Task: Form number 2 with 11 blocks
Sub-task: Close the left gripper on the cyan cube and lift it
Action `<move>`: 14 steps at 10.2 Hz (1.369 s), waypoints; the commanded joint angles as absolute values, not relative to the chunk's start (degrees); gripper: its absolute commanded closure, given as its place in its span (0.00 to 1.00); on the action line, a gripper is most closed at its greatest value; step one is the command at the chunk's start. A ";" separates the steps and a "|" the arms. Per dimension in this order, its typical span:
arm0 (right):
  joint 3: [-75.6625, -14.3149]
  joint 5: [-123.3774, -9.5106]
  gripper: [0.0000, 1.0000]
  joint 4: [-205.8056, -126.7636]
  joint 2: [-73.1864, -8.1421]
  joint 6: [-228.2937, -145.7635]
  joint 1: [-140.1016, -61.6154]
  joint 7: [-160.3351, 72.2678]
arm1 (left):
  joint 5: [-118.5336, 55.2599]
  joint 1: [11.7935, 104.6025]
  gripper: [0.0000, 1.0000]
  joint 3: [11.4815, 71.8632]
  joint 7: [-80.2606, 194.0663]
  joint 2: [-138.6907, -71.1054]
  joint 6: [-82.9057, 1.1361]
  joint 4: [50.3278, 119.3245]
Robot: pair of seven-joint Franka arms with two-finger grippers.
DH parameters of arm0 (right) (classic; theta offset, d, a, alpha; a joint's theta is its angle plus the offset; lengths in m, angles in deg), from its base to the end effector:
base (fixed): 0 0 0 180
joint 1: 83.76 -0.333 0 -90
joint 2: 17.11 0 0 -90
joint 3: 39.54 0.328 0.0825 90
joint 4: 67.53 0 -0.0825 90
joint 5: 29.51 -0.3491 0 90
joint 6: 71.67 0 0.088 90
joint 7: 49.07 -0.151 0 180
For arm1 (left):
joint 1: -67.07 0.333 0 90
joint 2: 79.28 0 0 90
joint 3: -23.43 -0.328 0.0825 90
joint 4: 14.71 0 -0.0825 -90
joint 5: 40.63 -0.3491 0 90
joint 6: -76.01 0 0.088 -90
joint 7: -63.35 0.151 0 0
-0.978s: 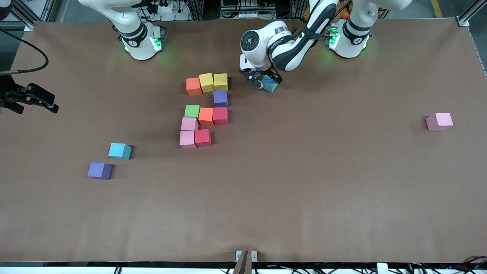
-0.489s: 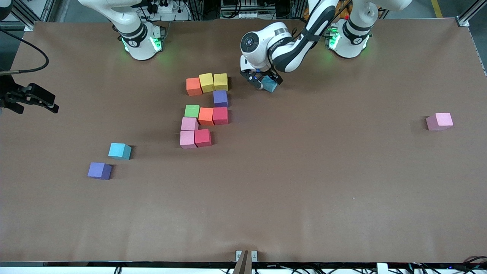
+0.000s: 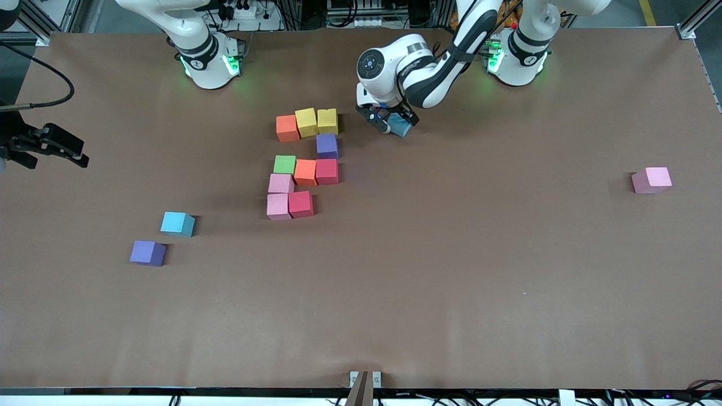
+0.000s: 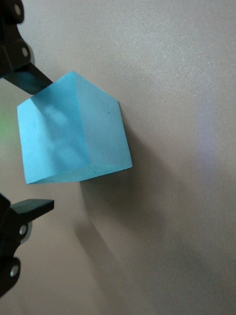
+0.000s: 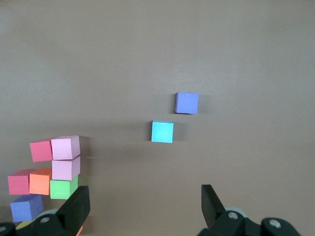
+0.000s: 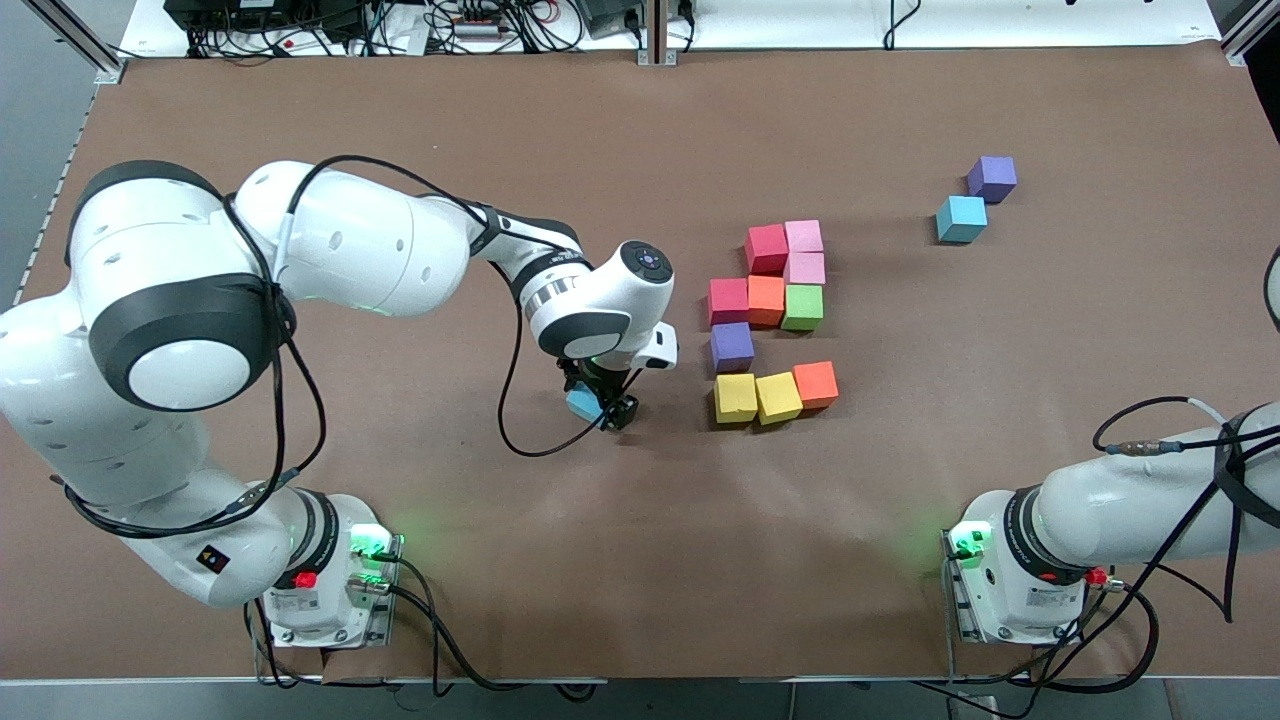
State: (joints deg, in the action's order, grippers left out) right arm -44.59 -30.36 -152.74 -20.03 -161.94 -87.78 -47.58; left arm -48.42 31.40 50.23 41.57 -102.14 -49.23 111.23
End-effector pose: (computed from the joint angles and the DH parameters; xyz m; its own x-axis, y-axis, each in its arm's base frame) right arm 0.5388 -0.0062 0.6027 0.9993 0.0083 0.0378 0.0086 -0.9999 -0.0094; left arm 0.2232 -0.4270 0.1932 0.6482 -0.6713 -0.3595 -0.7284 -0.6842 -0.0359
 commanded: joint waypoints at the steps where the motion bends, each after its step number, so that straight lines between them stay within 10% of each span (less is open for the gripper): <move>1: -44.64 -29.77 0.00 -152.43 -20.10 -161.85 -88.15 -47.84 | -49.51 31.21 0.30 49.98 41.73 -102.66 -49.32 110.45; 7: -44.73 -29.60 0.00 -152.43 -20.19 -162.11 -87.89 -47.84 | -49.51 31.30 0.75 50.06 41.03 -102.66 -49.23 109.75; 14: -45.08 -29.51 0.00 -152.17 -19.31 -163.25 -86.75 -47.66 | -48.89 32.09 0.77 49.80 41.64 -101.43 -41.87 103.09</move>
State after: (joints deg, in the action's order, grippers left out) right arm -45.30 -30.27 -152.62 -20.19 -163.34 -87.41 -47.61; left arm -48.42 31.81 49.80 41.55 -101.97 -45.96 106.48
